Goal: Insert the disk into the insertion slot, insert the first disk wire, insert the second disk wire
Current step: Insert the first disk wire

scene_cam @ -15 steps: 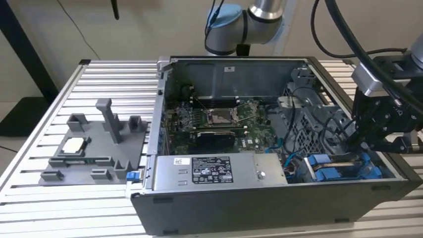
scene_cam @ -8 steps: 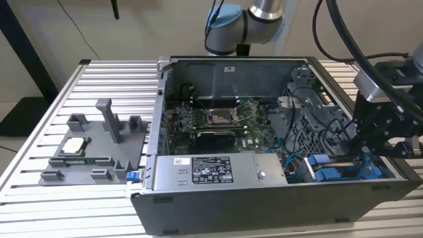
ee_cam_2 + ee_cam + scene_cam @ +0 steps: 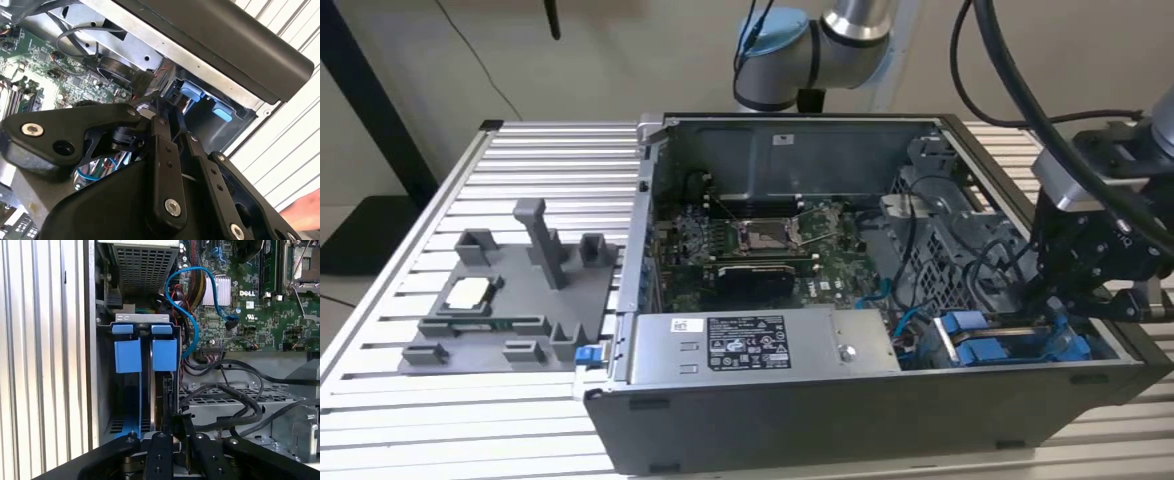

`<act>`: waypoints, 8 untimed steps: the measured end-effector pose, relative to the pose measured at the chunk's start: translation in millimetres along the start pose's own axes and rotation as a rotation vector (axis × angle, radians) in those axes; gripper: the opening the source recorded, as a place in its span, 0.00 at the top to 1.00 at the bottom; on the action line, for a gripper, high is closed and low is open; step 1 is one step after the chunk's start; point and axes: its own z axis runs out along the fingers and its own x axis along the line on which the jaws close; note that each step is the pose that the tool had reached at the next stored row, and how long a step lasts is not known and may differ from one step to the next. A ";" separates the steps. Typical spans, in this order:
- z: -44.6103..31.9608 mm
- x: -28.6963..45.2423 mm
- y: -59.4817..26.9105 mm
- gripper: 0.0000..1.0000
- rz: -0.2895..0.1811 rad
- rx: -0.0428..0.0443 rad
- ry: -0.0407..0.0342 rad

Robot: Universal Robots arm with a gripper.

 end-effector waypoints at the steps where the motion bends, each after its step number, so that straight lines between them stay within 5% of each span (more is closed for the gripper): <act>1: 0.4 0.1 0.0 0.81 0.000 0.0000 -0.0001; 8: 6.5 1.8 0.0 0.81 0.001 0.0001 0.0007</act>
